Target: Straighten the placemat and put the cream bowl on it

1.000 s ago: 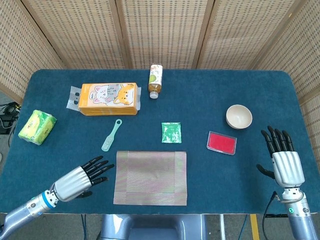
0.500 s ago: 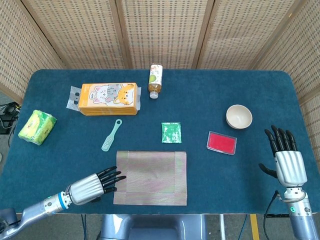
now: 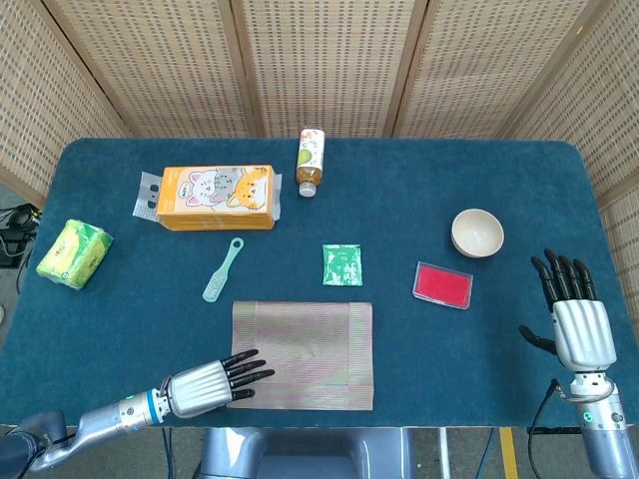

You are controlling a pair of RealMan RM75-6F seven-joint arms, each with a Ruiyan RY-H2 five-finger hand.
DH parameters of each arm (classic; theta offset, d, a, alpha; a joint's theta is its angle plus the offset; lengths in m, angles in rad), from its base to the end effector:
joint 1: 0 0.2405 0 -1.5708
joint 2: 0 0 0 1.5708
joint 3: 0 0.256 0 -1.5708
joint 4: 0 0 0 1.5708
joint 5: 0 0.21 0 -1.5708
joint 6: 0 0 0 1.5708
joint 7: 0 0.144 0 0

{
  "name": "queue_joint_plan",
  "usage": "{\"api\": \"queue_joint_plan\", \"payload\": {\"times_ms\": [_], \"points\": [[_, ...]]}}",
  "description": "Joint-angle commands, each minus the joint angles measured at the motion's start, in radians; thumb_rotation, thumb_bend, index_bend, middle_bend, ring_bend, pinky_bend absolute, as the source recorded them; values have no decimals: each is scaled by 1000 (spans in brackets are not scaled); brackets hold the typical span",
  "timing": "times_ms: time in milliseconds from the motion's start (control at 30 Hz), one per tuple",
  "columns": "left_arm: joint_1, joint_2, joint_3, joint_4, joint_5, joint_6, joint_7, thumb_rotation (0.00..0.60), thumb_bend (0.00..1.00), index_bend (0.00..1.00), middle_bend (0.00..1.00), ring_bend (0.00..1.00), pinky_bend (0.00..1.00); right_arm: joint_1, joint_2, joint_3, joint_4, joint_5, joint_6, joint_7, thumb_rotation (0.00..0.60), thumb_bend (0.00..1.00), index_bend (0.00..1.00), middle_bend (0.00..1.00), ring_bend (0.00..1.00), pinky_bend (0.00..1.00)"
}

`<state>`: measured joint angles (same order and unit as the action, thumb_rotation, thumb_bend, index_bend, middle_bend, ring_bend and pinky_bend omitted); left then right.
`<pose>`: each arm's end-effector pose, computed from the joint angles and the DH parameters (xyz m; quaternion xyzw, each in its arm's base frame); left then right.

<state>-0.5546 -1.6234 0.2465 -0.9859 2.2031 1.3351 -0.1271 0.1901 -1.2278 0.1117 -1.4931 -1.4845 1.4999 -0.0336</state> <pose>-0.2352 0.2031 -0.0449 -0.9061 -0.1148 -0.3832 0.1375 -0.2990 -0.2272 0.1470 0.5955 -0.3282 0.4281 0.5952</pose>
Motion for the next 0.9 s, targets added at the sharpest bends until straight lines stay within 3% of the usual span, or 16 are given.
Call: {"api": "queue_joint_plan", "payload": {"times_ms": [33,333,567,900], "points": [[-2,-13,4,12,-11,3,1,600,0,327,0,0,0,0,0,1,-1,-1,-1,-1,600,0,32,0,0,0],[-22,-65,13,43,-32,-6,5,600,12,326,0,0,0,-4,3,6,-3,-4,5,4,600,0,32,0,0,0],[-46,-73,31,37,-48,-14,-11,600,378,343,0,0,0,-6,8,8,-7,-10,7,9,600,0,32,0,0,0],[-63,-62,43,9,-72,4,-11,600,440,348,0,0,0,-10,12,9,-14,-15,10,9,600,0,32,0,0,0]]}}
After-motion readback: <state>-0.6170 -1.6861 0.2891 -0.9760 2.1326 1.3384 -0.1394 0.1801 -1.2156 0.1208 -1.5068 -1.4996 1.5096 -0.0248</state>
